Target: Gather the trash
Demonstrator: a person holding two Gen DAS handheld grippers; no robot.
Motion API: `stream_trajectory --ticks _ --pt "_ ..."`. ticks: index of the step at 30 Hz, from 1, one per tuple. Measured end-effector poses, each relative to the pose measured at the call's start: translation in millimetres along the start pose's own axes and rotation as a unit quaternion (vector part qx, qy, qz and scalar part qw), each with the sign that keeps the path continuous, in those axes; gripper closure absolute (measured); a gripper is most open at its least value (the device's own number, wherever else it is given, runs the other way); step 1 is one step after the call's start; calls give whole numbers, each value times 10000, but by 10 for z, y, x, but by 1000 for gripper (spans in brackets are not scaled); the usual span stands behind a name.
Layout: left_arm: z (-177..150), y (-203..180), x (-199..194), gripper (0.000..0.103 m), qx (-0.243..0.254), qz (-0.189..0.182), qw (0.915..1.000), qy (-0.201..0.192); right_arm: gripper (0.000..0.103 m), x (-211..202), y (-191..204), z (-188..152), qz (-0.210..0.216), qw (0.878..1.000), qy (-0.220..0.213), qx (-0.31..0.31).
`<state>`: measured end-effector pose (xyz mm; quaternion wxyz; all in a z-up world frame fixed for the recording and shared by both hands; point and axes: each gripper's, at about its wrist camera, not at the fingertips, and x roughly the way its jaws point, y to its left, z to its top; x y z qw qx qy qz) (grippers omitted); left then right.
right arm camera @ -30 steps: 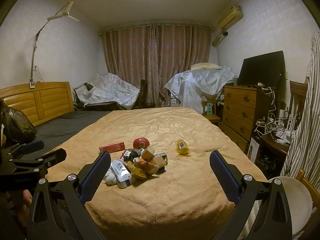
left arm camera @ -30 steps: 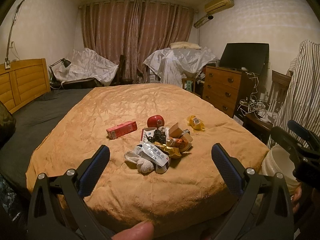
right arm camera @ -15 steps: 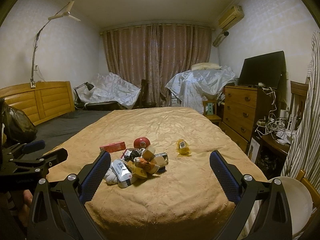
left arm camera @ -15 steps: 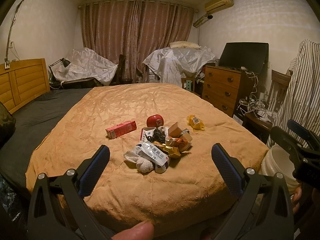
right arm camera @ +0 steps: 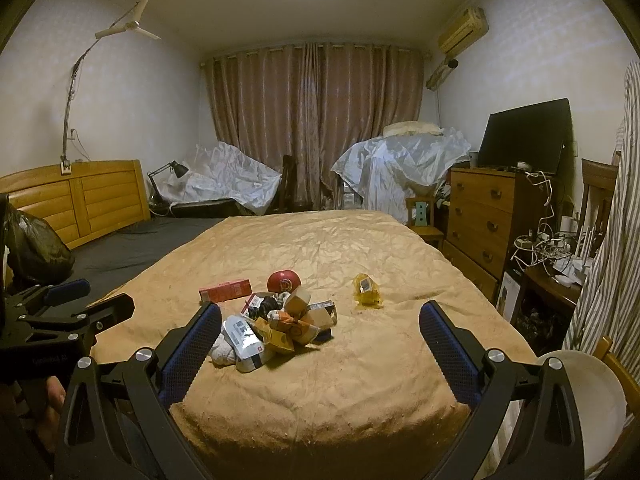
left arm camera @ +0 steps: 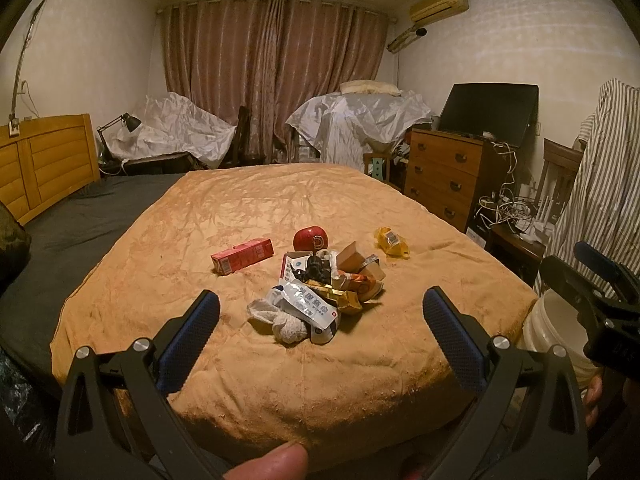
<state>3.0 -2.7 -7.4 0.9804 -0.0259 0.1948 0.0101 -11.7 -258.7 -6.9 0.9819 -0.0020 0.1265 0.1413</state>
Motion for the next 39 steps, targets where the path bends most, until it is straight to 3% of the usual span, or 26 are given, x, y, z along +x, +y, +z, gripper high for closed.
stream_trajectory --ticks 30,39 --pt "-178 -36 59 5 11 6 10000 52 4 51 -1 -80 7 10000 50 -9" --pt "-344 108 283 5 64 -60 9997 243 4 203 -35 -201 85 9995 280 -91"
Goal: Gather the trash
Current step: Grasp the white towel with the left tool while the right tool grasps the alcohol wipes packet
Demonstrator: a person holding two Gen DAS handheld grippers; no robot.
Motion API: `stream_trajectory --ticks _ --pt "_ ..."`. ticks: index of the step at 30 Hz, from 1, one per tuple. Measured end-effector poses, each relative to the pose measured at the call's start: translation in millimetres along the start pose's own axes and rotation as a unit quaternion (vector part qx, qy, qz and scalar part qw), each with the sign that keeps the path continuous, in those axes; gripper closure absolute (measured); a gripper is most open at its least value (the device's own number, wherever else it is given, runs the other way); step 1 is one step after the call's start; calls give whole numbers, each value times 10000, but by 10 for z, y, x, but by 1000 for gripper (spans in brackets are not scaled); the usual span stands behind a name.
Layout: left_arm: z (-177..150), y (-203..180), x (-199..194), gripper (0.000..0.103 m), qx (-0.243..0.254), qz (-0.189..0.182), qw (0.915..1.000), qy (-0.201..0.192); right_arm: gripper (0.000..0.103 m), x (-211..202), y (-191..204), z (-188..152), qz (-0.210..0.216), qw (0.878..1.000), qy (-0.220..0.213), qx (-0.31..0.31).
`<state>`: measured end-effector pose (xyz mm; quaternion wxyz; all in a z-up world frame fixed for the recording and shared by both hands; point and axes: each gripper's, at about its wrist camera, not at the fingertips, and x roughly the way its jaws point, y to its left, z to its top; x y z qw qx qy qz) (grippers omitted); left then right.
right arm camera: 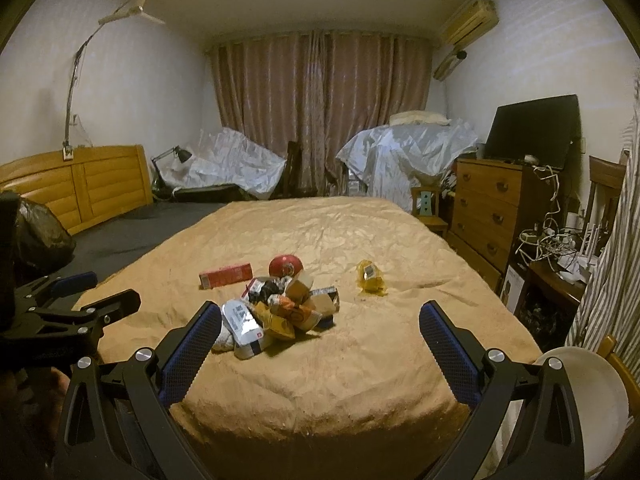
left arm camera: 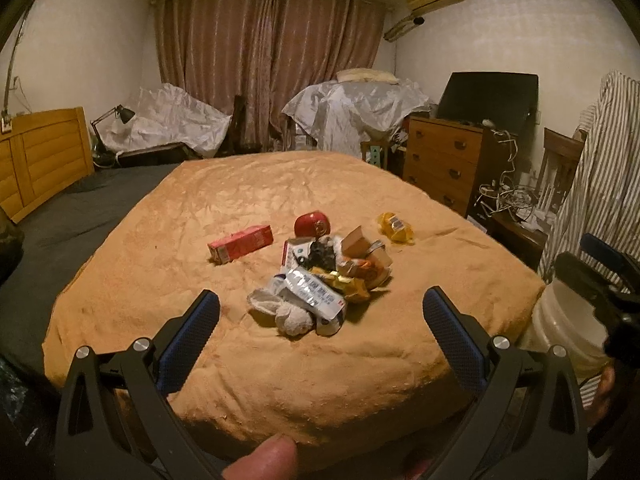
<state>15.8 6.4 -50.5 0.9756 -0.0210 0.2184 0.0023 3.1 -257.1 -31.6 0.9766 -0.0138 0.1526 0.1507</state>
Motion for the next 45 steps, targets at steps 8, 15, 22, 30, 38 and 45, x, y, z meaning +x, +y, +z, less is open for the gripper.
stream_trajectory --ticks 8,15,22,30,38,45 --pt "-313 428 974 5 -240 31 9899 1400 4 513 -117 -270 139 9981 590 94" --pt "-525 521 1976 5 -330 -87 9717 2339 4 1126 -236 -504 232 9926 1178 201" --pt "-439 893 2252 5 -351 362 9693 2407 4 1644 -181 -632 632 9839 1655 234" --pt "-414 1632 2004 5 -773 784 9682 2245 41 2372 398 -657 1923 9582 2107 -230" --pt "-516 1605 1870 5 -663 685 9675 2341 41 3289 950 -560 2079 9409 2444 -1082" --pt "-522 1604 1964 5 -829 618 9681 2282 41 3757 1309 -651 1951 9276 2741 -1624"
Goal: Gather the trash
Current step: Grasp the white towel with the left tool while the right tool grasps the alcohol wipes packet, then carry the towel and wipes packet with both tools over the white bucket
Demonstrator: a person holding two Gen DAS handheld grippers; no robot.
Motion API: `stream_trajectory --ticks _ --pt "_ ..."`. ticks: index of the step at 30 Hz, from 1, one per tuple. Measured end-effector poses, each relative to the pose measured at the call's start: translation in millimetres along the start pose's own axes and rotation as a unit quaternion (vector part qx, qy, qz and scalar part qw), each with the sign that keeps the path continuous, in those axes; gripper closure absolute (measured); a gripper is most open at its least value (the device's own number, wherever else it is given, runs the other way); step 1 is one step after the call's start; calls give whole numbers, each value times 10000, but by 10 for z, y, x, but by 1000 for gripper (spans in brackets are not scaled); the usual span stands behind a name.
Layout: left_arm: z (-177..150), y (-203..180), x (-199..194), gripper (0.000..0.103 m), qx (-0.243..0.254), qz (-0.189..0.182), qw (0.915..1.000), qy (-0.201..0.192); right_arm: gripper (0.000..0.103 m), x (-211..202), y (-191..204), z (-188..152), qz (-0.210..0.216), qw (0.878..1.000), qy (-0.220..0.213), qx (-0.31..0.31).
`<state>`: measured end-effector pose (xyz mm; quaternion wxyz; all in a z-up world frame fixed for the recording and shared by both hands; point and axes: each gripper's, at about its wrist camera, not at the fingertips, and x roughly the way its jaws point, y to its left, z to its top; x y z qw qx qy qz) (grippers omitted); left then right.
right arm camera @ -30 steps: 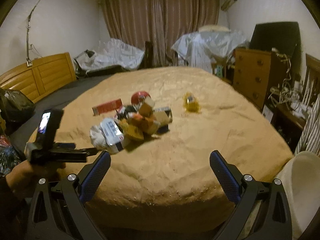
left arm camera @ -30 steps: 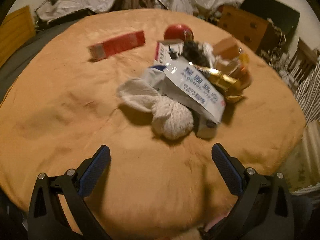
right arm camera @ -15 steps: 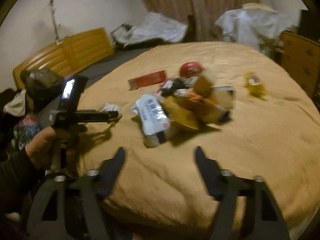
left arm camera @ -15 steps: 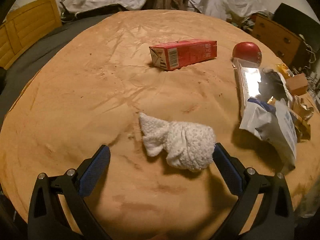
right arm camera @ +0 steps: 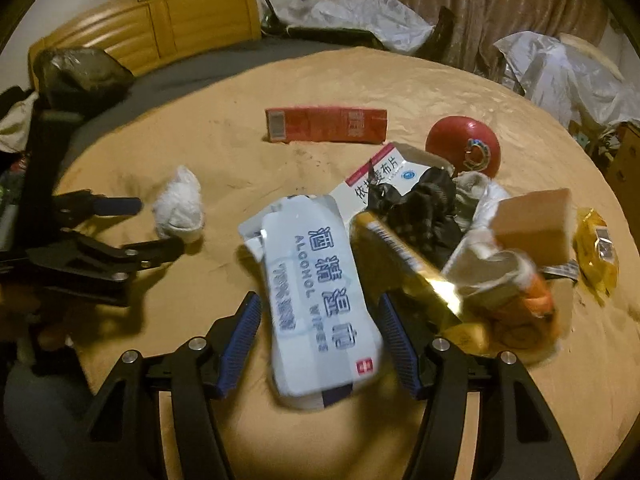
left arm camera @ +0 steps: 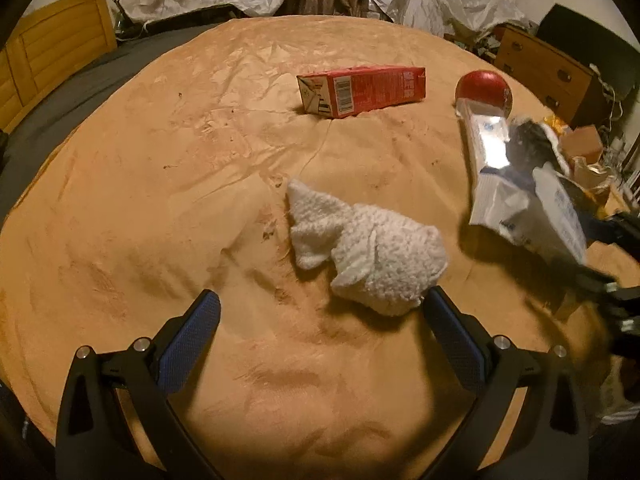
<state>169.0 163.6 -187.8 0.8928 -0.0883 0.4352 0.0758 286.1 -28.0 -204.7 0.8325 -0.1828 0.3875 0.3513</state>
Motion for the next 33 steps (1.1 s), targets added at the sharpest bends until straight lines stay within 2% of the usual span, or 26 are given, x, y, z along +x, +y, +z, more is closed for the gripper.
stream_trajectory --ticks 3,6,10,12,14,15,16,17,21,25,33 --pt "56 -20 11 5 -152 -101 9998 -24 41 131 31 27 -40 10000 57 6" --pt "97 -58 43 5 -182 -75 9998 -82 54 110 22 8 -31 9997 -26 234" --pt "144 -76 100 6 -153 -13 9998 -103 57 -35 19 -69 51 9984 -206 516" --pt "166 -71 85 17 -153 -20 9997 -197 58 -141 44 -113 79 9975 -335 612" --pt "194 -74 50 41 -151 -204 9993 -283 58 -246 45 -151 177 9955 -471 797" --pt "209 -77 44 44 -151 -271 9991 -289 58 -308 53 -173 197 9946 -541 859" --pt "219 -92 37 52 -128 -342 9989 -307 58 -350 66 -182 210 9940 -599 894" --pt "222 -110 34 54 -101 -383 9988 -304 58 -401 86 -186 210 9932 -675 924" --pt "189 -170 -73 57 -59 -281 9985 -469 58 -650 172 -203 131 9903 -977 981" --pt "155 -280 -410 57 -50 -247 9959 -864 58 -987 222 -219 -83 9855 -1335 1048" --pt "89 -856 -1292 57 329 -512 9824 -1765 58 -1894 220 -412 -773 9690 -2022 1191"
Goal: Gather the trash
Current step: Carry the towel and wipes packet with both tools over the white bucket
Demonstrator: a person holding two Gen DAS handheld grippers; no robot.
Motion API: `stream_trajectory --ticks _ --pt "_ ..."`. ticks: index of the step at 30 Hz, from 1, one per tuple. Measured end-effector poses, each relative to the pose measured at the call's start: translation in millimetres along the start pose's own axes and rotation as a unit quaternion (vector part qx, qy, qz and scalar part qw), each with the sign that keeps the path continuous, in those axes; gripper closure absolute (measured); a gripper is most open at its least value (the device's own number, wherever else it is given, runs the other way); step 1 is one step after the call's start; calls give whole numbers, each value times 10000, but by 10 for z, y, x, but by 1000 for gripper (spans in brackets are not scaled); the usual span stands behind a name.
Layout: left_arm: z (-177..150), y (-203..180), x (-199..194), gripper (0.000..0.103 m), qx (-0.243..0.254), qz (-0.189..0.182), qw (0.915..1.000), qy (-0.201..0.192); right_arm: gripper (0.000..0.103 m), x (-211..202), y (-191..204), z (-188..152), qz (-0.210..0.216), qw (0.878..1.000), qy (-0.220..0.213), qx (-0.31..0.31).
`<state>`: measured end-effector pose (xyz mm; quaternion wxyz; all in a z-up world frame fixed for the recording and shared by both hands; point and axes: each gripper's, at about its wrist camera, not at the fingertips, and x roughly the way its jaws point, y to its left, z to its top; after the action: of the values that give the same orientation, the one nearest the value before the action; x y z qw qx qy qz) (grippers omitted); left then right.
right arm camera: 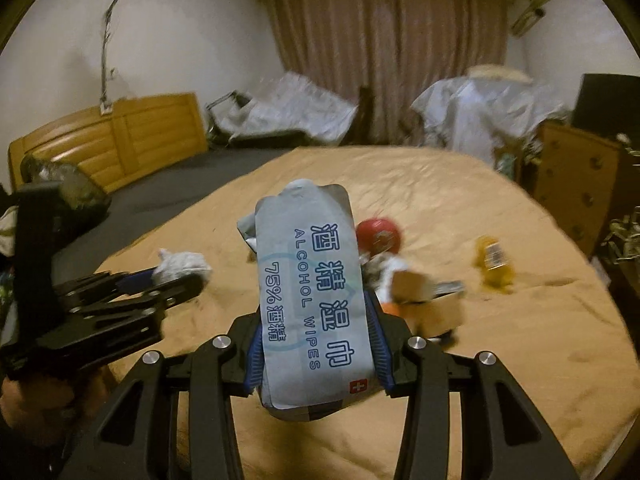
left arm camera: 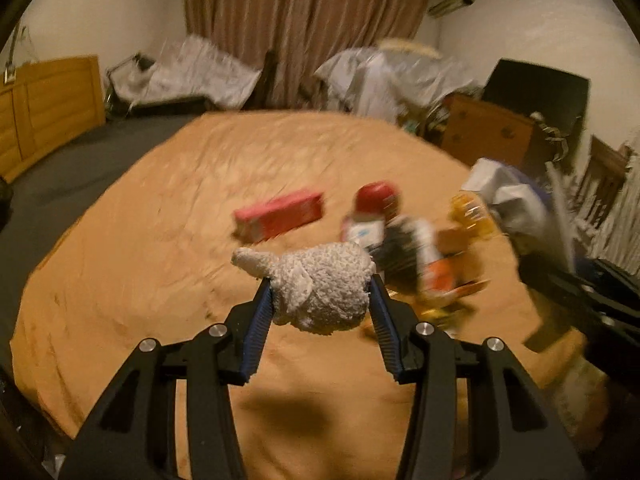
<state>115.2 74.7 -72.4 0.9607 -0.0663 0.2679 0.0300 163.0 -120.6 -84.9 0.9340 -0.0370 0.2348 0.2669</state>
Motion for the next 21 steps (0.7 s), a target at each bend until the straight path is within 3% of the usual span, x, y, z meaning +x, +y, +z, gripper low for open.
stream_trajectory --ticks 5,10,16,21 --pt "79 -358 -327 57 140 -73 9986 -509 58 -560 -189 -5 -489 9976 -480 121" --pt "90 -605 -510 57 170 129 9951 -968 58 -936 -390 -50 -760 9929 -845 358" --pt "85 -795 -734 57 191 358 9882 -1477 58 -1230 -481 -133 -965 9870 -1200 461" --pt "56 -918 -844 57 297 459 9847 -1656 58 -1325 -420 -145 -1044 9850 -1316 401"
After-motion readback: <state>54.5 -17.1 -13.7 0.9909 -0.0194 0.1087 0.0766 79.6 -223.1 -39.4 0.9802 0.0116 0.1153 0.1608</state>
